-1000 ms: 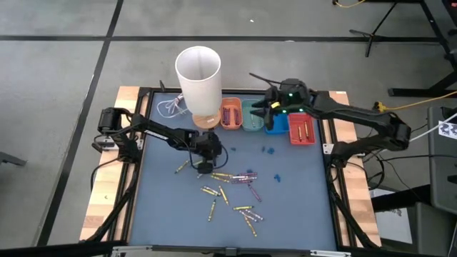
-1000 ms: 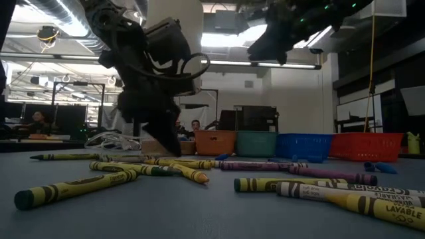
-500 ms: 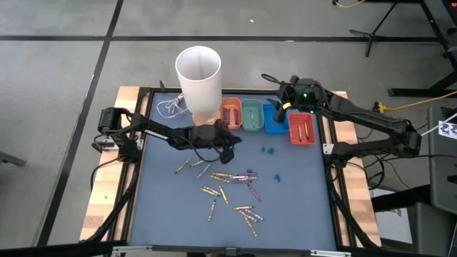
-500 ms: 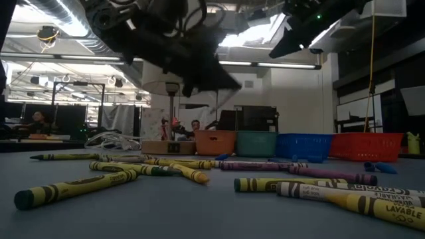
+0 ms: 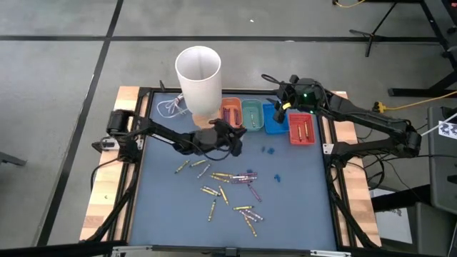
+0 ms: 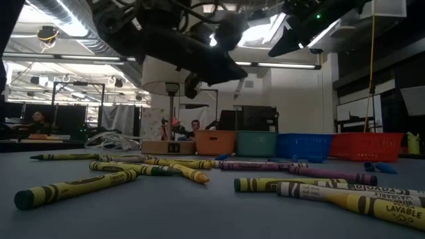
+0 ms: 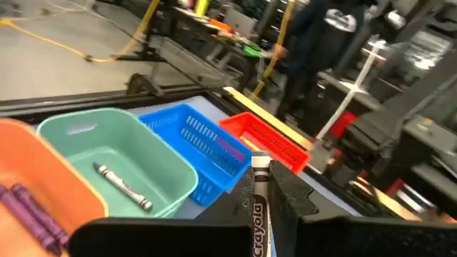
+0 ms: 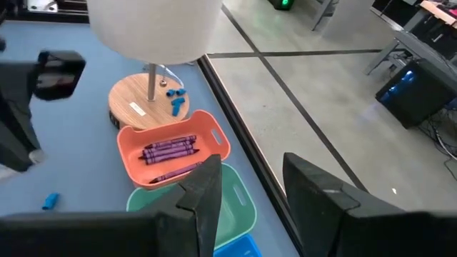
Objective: Sort crayons
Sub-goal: Put the gray crayon into the green bin
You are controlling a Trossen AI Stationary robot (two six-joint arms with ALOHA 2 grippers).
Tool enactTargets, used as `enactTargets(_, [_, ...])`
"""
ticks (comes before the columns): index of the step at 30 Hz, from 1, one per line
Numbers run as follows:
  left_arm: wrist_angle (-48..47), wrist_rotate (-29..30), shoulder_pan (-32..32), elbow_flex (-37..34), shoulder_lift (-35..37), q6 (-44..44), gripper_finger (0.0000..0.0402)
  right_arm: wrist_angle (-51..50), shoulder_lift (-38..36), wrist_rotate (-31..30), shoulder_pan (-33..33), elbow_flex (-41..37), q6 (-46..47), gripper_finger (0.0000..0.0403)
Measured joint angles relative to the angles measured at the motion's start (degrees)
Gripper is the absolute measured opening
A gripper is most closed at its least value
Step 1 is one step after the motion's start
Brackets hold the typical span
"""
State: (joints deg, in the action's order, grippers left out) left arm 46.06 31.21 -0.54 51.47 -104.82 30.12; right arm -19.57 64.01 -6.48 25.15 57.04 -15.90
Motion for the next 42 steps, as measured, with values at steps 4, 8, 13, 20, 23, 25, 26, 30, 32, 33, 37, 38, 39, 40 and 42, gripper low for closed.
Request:
enactTargets(4, [1.14,9.37,1.03,4.47,-4.64,1.32,0.0005,-0.02,0.0,0.11,0.01,0.0,-0.01,0.015])
enactTargets(8, [1.26,14.04,0.6,10.32,-9.49,1.38,0.0005,-0.04,0.0,0.09,0.02,0.0,0.02,0.015])
enactTargets(13, [1.27,14.85,-1.5,18.17,-15.69,1.27,0.0005,-0.05,0.0,0.63,0.02,0.0,0.05,0.015])
enactTargets(20, [1.16,13.94,-6.55,27.08,-22.53,1.29,0.0005,-0.53,0.0,2.78,0.0,0.0,0.13,0.015])
enactTargets(23, [0.91,13.25,-7.89,28.63,-24.0,1.32,0.0005,-0.75,0.0,3.06,0.0,0.0,0.15,0.015])
enactTargets(25, [0.9,11.44,-8.37,28.63,-24.14,1.34,0.0005,-1.25,0.0,3.12,0.0,0.0,0.15,0.015])
enactTargets(26, [0.92,10.71,-8.48,28.63,-24.14,1.34,0.0005,-1.46,0.0,3.08,0.0,0.0,0.15,0.015])
enactTargets(30, [0.92,10.51,-8.54,28.65,-24.14,1.29,0.0005,-1.9,0.02,3.1,0.0,0.0,0.44,0.015])
enactTargets(32, [0.92,11.58,-8.54,28.65,-24.14,1.28,0.0005,-1.93,0.02,3.1,0.0,0.0,0.91,0.015])
enactTargets(33, [0.94,12.12,-8.54,28.65,-24.14,1.28,0.0005,-2.1,0.02,3.1,0.0,0.0,1.04,0.015])
enactTargets(37, [0.9,13.55,-8.56,28.65,-24.14,1.27,0.0008,-3.71,0.02,4.35,0.0,0.0,1.14,0.015])
enactTargets(38, [0.92,13.89,-8.56,28.65,-24.14,1.27,0.0013,-4.21,0.02,5.15,0.0,0.0,1.26,0.015])
enactTargets(39, [0.92,14.34,-8.56,28.65,-24.14,1.27,0.0019,-4.7,0.02,5.95,0.0,0.0,1.3,0.015])
enactTargets(40, [0.9,14.68,-8.56,28.65,-24.14,1.27,0.0027,-5.07,0.02,6.66,0.0,0.0,1.27,0.015])
enactTargets(42, [0.81,14.79,-8.56,28.65,-24.14,1.27,0.0045,-5.51,0.02,8.5,0.0,0.0,1.3,0.015])
